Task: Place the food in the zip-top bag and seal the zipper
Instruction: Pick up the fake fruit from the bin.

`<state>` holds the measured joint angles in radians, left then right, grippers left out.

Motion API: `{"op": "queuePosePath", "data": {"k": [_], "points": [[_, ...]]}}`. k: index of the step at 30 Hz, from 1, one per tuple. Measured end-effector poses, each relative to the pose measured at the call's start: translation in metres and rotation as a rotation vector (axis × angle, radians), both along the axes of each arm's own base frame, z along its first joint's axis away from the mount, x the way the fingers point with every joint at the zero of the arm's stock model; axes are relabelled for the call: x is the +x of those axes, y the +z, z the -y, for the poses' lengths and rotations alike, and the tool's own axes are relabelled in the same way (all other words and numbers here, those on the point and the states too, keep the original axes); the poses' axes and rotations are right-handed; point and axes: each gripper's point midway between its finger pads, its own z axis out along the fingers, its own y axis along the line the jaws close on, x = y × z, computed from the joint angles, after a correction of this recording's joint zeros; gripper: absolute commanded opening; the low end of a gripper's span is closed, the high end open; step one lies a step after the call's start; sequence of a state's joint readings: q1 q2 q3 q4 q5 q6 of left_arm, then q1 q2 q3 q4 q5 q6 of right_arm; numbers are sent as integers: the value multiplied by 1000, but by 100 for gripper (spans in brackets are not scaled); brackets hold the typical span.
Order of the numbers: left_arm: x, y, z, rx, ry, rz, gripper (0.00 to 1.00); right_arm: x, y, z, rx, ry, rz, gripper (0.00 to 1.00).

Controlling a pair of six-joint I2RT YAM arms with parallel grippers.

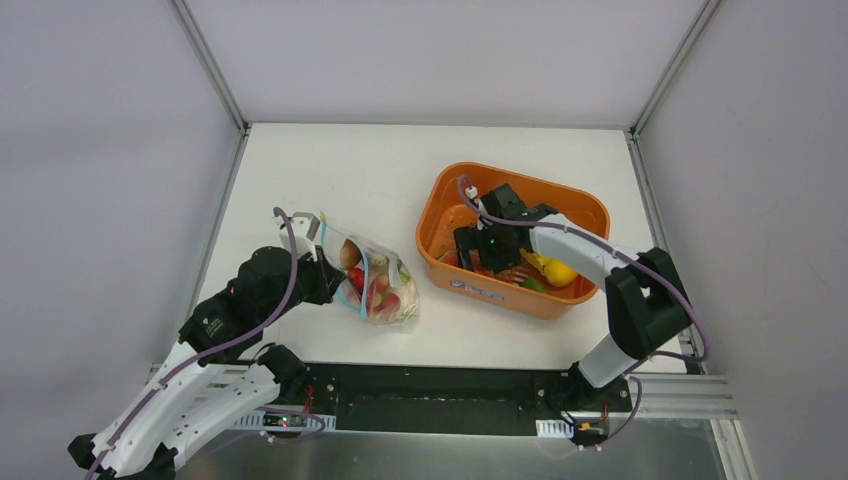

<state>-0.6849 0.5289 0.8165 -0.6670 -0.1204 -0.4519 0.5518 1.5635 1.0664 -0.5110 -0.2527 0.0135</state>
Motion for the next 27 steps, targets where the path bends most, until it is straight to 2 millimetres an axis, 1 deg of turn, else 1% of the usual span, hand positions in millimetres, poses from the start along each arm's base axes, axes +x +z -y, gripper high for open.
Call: {"op": "queuePosePath", "data": {"k": [3,5,7,12,14,16,20,22,23,27], "points": [[0,0,0,4,-1,0,0,-7,-22,2,-108,43,-20,100],[0,-1,0,8,-3,0,0,-3,-24,-1,-140,50,-4,100],[0,-1,-1,11,-5,1,0,3,-23,-2,-181,49,32,96],[0,0,-1,15,-9,6,0,5,-25,-10,-222,42,77,68],[0,0,-1,15,-9,6,0,4,-25,-11,-217,22,77,62],[0,0,-1,16,-9,6,0,6,-24,-11,-208,9,94,52],[0,0,-1,16,-9,6,0,16,-19,-12,-165,-35,115,26],[0,0,-1,15,-9,6,0,19,-29,-9,-160,-57,86,21],[0,0,-1,15,-9,7,0,19,-34,-8,-151,-64,56,16],[-2,1,-2,14,-9,8,0,19,-29,-11,-119,-64,46,7]]}}
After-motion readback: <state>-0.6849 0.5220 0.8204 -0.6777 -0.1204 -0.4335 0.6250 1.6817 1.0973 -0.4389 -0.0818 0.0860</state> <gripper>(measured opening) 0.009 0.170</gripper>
